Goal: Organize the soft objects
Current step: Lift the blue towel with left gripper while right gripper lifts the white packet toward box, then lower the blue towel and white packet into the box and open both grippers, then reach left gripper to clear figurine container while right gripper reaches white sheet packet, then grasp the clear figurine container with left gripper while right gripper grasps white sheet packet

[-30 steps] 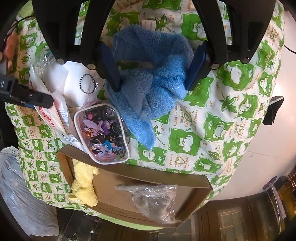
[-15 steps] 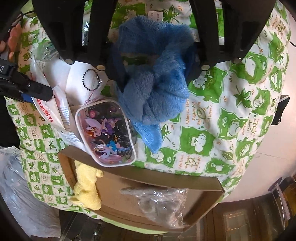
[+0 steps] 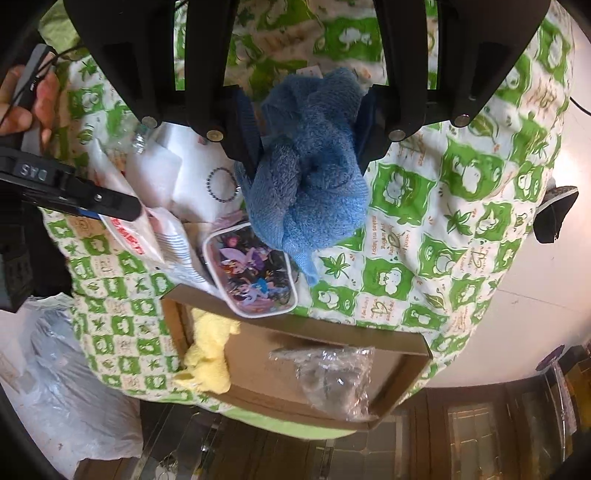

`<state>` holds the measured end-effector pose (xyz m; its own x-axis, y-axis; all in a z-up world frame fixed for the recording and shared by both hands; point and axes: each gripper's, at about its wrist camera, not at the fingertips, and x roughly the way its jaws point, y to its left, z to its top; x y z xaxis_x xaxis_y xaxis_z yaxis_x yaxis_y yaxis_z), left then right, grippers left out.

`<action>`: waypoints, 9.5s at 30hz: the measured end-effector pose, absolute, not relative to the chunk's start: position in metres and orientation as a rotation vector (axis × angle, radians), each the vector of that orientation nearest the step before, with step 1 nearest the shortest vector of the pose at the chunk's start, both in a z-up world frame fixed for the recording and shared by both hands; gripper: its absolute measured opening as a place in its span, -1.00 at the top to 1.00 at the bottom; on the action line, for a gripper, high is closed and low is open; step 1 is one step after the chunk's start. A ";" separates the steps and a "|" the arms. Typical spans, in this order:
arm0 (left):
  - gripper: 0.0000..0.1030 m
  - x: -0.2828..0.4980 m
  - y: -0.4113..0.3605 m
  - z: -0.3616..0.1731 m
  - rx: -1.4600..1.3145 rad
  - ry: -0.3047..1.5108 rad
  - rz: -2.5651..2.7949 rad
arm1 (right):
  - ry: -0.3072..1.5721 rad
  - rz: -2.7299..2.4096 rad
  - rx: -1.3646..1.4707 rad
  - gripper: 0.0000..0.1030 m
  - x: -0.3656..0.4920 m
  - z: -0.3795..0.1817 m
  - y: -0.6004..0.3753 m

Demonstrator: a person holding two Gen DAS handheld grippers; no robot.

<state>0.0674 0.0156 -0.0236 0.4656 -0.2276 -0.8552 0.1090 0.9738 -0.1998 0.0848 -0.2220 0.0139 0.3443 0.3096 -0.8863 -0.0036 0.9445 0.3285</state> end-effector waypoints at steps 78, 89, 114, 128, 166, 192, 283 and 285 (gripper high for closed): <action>0.17 0.158 -0.032 0.063 -0.063 0.941 -0.280 | 1.099 0.222 0.342 0.08 0.122 0.043 -0.253; 0.17 0.208 -0.032 0.064 -0.125 0.956 -0.260 | 1.098 0.211 0.331 0.08 0.146 0.044 -0.253; 0.17 0.290 -0.026 -0.016 -0.140 1.079 -0.150 | 1.111 0.200 0.337 0.08 0.192 0.022 -0.257; 0.16 0.291 0.002 -0.019 -0.150 1.056 -0.104 | 1.120 0.276 0.325 0.08 0.260 0.010 -0.211; -0.29 0.288 0.027 -0.002 -0.214 1.019 -0.116 | 0.970 0.226 0.219 -0.61 0.267 -0.016 -0.185; -0.39 0.108 0.002 -0.041 -0.148 1.096 -0.204 | 1.222 0.143 0.567 -1.00 0.123 -0.011 -0.280; -0.39 0.149 -0.048 -0.072 -0.114 1.128 -0.197 | 1.231 0.182 0.405 -0.08 0.131 -0.033 -0.247; -0.39 0.142 -0.045 -0.071 -0.131 1.131 -0.204 | 1.222 0.194 0.400 -0.08 0.126 -0.029 -0.244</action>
<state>0.1416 -0.0447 -0.0711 0.4097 -0.2274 -0.8834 0.0952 0.9738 -0.2065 0.1262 -0.2444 -0.0286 0.3361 0.3559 -0.8720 0.0681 0.9143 0.3994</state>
